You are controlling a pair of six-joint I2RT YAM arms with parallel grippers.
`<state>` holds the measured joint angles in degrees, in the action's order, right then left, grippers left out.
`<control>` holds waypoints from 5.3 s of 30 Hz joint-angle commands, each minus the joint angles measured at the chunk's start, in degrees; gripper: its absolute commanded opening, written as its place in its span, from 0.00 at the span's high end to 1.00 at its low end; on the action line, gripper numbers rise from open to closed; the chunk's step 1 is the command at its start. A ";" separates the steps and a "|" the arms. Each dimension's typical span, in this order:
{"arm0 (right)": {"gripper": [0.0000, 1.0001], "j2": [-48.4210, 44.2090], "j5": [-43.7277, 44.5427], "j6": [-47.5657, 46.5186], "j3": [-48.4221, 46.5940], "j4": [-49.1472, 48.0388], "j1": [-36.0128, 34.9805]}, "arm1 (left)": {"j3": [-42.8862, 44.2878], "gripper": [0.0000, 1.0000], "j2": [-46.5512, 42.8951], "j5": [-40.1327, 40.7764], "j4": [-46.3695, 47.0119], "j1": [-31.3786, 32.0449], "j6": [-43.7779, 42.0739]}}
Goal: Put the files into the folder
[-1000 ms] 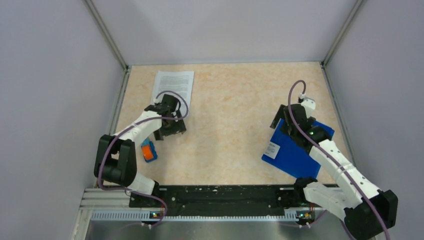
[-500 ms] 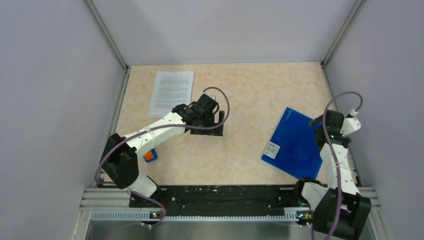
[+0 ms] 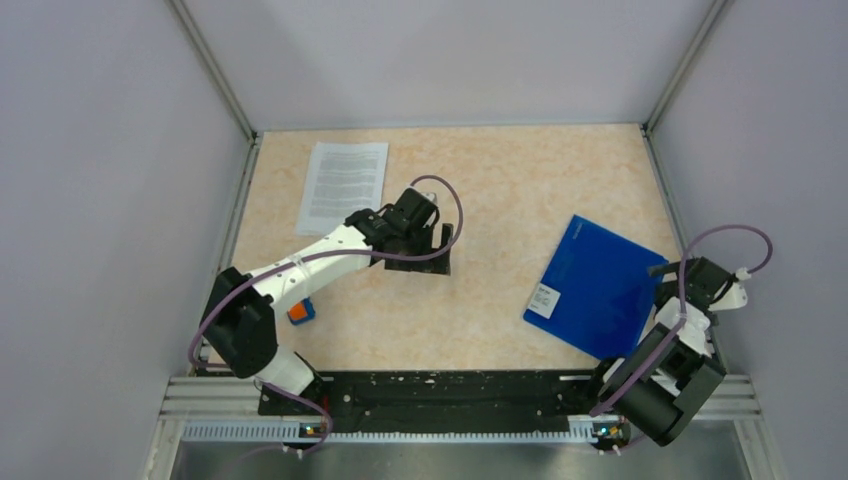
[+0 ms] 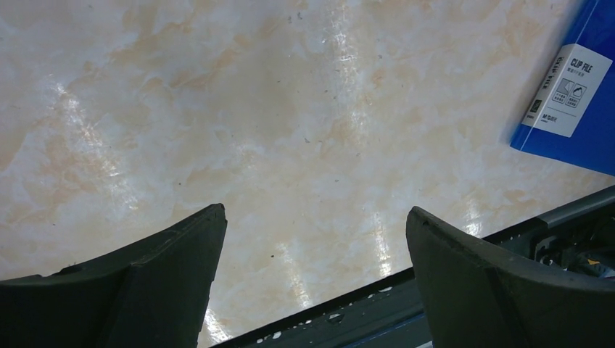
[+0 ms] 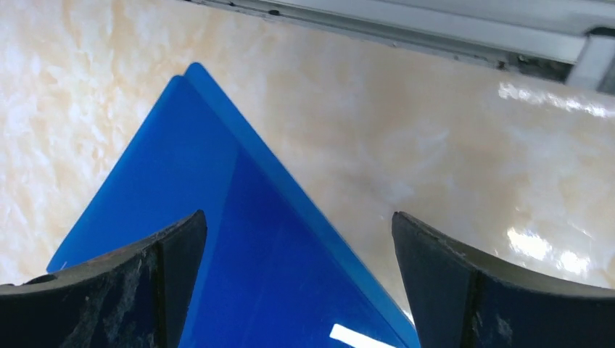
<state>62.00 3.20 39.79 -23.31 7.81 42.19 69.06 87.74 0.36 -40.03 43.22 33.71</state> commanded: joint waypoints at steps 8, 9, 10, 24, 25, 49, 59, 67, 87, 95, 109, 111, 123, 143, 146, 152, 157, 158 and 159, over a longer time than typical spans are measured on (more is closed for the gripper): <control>0.01 10.70 -14.69 -2.97 0.84 -7.29 -1.07 | 0.49 0.01 0.88 0.03 2.55 -0.07 -0.41; 0.01 11.59 -14.79 -3.05 0.45 -7.10 -2.23 | 0.49 0.02 1.02 1.51 2.49 -0.07 -0.09; 0.01 12.46 -14.62 -3.06 -0.20 -6.77 -3.77 | 0.51 0.01 1.05 2.25 2.50 -0.13 0.26; 0.01 12.35 -9.53 5.72 -1.41 -3.10 -34.48 | -2.19 0.01 2.64 1.42 5.95 -1.74 5.72; 0.01 11.72 -8.35 7.31 -1.26 -2.94 -38.28 | -2.78 0.01 2.91 0.51 6.80 -1.73 6.17; 0.01 -12.15 -6.72 14.74 9.10 13.79 -54.28 | -9.61 0.01 12.49 -2.79 18.19 2.41 14.11; 0.01 2.34 -3.88 11.49 -6.88 10.79 -61.27 | -3.47 0.01 15.90 -5.89 17.56 -4.19 12.21; 0.01 -13.76 -0.08 24.96 -6.37 20.27 -72.33 | -11.06 0.01 6.58 -3.62 16.04 -4.28 12.60; 0.01 7.13 37.80 84.67 -3.07 0.45 -133.76 | -22.23 0.01 -16.85 -1.19 5.51 -4.29 11.77; 0.01 12.42 46.86 89.44 -2.65 -5.14 -136.40 | -23.09 0.01 -19.71 -0.93 4.41 -4.26 10.79; 0.04 9.44 56.45 99.40 5.87 -6.91 -136.58 | -22.18 0.01 -17.02 -2.89 6.36 -4.37 9.62; 0.04 7.78 58.08 100.99 7.42 -6.23 -136.57 | -21.79 0.01 -16.48 -3.52 6.77 -4.37 9.38; 0.10 2.26 64.94 105.45 15.44 -10.63 -136.54 | -15.68 0.01 -9.79 -5.26 6.47 -4.92 7.09; 0.11 9.55 60.02 97.99 14.28 -28.13 -136.57 | -16.84 0.01 -6.78 -7.80 8.69 -5.04 7.73; 0.11 10.21 60.58 98.06 14.19 -28.86 -136.54 | -16.85 0.01 -6.71 -7.94 8.77 -5.06 7.76; 0.11 13.55 62.21 98.76 14.76 -34.40 -136.44 | -16.89 0.01 -6.49 -7.78 8.87 -5.06 7.53; 0.11 15.48 61.78 97.62 15.75 -39.92 -136.44 | -17.18 0.01 -6.10 -7.79 9.09 -5.08 7.48; 0.11 15.45 61.56 97.37 15.71 -40.05 -136.45 | -17.20 0.01 -6.10 -7.79 9.05 -5.06 7.48; 0.11 15.17 61.21 97.31 15.48 -39.57 -136.49 | -17.20 0.01 -6.02 -7.80 9.08 -5.11 7.50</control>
<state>76.79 63.31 119.66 -8.25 -27.75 -93.76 51.55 81.28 -6.90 -32.97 38.35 41.82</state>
